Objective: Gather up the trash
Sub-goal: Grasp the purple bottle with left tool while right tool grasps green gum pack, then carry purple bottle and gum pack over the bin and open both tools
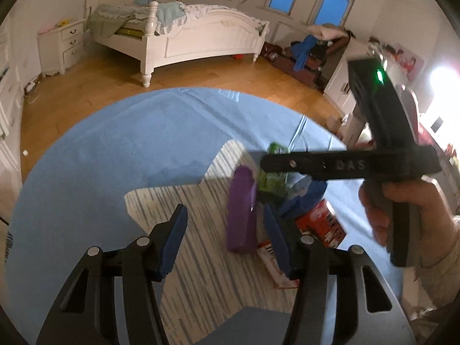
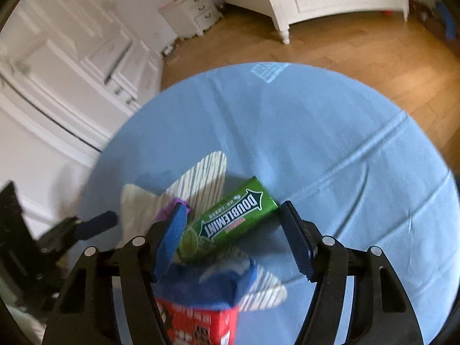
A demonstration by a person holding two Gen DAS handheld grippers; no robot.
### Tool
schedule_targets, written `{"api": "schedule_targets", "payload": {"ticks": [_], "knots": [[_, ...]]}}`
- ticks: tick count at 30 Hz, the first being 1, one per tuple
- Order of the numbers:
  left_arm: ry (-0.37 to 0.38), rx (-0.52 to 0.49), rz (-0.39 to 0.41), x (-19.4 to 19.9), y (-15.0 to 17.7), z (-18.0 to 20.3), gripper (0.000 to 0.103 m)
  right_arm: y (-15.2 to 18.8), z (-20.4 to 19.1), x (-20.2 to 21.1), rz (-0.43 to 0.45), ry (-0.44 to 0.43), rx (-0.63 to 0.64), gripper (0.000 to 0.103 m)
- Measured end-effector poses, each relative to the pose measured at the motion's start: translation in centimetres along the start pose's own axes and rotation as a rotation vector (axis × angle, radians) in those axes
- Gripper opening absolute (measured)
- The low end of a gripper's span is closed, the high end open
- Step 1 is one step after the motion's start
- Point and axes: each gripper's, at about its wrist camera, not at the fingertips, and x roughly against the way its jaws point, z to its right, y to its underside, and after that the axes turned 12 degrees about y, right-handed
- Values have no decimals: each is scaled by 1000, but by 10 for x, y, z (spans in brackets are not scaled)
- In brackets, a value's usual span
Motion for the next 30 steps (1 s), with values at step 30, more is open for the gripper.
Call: {"api": "schedule_targets", "payload": {"ticks": [30], "knots": [[-83,8,150,18,-11,23,24,20,40,84,369,-62,46,33]]}}
